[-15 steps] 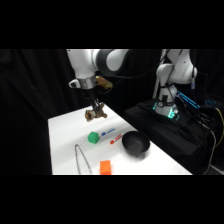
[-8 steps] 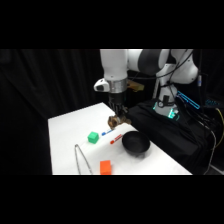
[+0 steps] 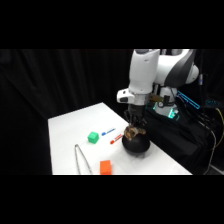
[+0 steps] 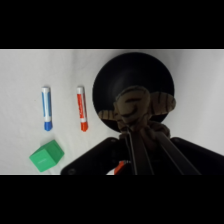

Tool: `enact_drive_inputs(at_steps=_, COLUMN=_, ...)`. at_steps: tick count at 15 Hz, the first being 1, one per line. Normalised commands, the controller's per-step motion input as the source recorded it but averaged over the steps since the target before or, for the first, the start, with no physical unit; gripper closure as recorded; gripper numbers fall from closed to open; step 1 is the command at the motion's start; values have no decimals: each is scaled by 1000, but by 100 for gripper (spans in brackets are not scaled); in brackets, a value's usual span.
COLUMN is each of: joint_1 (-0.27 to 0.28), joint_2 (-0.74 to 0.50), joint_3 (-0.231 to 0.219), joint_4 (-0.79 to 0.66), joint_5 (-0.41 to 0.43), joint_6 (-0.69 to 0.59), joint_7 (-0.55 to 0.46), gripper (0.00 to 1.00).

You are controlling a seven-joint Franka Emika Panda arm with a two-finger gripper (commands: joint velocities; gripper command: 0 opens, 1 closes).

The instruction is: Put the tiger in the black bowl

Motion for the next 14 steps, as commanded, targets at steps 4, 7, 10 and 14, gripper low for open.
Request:
enact_drive_inputs(at_steps=4, joint_1=-15, joint_2=133, joint_3=-12, joint_4=-253, joint_5=-207, joint_6=554, joint_7=131, gripper=94)
enact_drive_inputs(at_steps=7, joint_1=-13, joint_2=173, joint_3=-71, joint_4=-154, joint_5=-209, joint_6=499, joint_7=110, gripper=95)
enact_drive_inputs(at_steps=10, joint_1=22, joint_2=170, joint_3=-120, joint_4=-67, joint_5=-224, joint_6=357, joint_7=103, gripper=66)
enact_drive_inputs(at_steps=14, joint_1=41, joint_2=7, joint_3=-86, joint_4=-44, joint_5=-15, joint_6=145, joint_7=-19, gripper=38)
